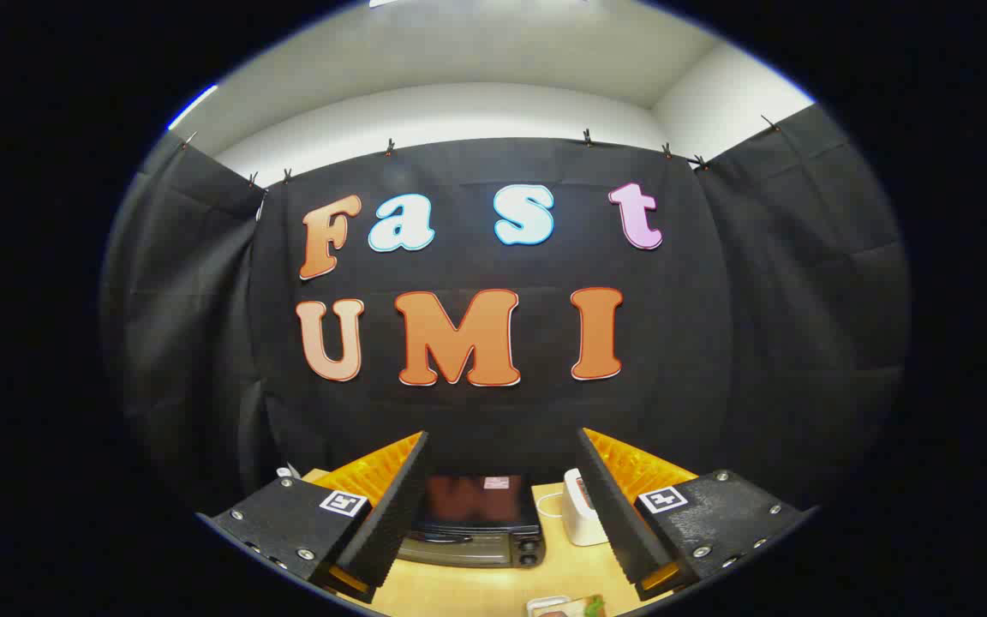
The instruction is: Open the toaster oven, put the food inside, and close the toaster oven door.
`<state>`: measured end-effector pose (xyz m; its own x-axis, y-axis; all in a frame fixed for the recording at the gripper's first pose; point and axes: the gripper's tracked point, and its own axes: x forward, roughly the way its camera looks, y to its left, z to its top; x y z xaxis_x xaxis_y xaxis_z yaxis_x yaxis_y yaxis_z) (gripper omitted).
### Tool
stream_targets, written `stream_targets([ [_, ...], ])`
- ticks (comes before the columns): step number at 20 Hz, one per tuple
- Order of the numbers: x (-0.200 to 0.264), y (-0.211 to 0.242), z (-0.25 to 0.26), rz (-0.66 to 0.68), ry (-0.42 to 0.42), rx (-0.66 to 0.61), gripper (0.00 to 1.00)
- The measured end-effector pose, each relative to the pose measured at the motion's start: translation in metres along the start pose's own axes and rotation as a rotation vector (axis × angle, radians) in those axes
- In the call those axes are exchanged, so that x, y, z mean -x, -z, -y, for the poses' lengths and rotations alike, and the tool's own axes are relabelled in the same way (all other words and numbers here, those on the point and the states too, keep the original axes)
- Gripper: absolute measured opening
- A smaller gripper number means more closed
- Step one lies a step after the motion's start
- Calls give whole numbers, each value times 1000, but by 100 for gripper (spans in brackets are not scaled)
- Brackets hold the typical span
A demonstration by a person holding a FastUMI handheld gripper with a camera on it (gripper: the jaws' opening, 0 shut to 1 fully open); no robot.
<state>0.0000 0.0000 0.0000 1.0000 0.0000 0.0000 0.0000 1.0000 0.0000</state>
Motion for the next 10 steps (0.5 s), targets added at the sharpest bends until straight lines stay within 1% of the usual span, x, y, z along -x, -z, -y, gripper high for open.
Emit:
stream_targets([
  [2,2,-1,-2,-3,12,-3,99],
  [6,7,0,-10,-16,35,35,99],
  [10,12,-1,-12,-12,63,108,99],
])
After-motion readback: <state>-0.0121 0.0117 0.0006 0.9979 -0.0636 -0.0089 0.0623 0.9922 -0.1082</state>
